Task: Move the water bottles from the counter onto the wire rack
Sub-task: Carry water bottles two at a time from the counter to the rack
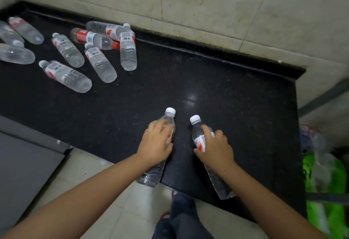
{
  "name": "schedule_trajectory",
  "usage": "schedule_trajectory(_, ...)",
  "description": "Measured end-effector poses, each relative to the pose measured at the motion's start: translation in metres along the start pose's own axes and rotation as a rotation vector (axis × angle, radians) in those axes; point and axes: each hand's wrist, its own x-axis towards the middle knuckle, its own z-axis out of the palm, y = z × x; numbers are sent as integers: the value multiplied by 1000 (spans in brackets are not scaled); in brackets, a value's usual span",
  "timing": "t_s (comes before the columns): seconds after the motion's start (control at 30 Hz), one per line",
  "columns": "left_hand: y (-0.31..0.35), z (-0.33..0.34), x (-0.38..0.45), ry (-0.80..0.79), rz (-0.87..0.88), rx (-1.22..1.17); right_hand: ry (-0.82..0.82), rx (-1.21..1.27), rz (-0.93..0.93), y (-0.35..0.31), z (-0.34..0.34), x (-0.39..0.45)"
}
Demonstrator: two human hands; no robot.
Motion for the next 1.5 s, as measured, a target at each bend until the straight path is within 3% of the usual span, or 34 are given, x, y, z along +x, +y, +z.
schedule_trajectory(0.07,12,-4,7,-151,-366,-67,1,0,38,-6,3,6)
schedule_trajectory(0.1,17,-4,10,-222,-468,-75,-1,-6,62,-8,5,8)
schedule_trajectory(0.23,24,5,15,-217,-468,56,43,-64,100,-14,12,9)
schedule_trajectory(0.33,22,3,13,-205,-465,28,34,28,110,-10,6,4)
schedule_trajectory(0.43,30,-5,8,-150,-361,39,54,160,92,5,-8,-12)
schedule_trajectory(0.53,52,-15,7,6,-194,-26,158,286,80,25,-29,-38)
schedule_trajectory(0.73,146,-52,42,361,250,-123,534,481,62,70,-99,-90)
schedule_trajectory(0.9,267,-84,71,547,439,-180,922,645,-4,132,-179,-134)
schedule_trajectory(1.17,461,-97,98,764,548,-231,1346,674,-193,284,-298,-194)
schedule_trajectory(1.33,551,-85,123,787,553,-262,1430,557,-150,369,-337,-206)
schedule_trajectory(1.5,608,-65,157,773,554,-304,1403,559,-95,430,-356,-184)
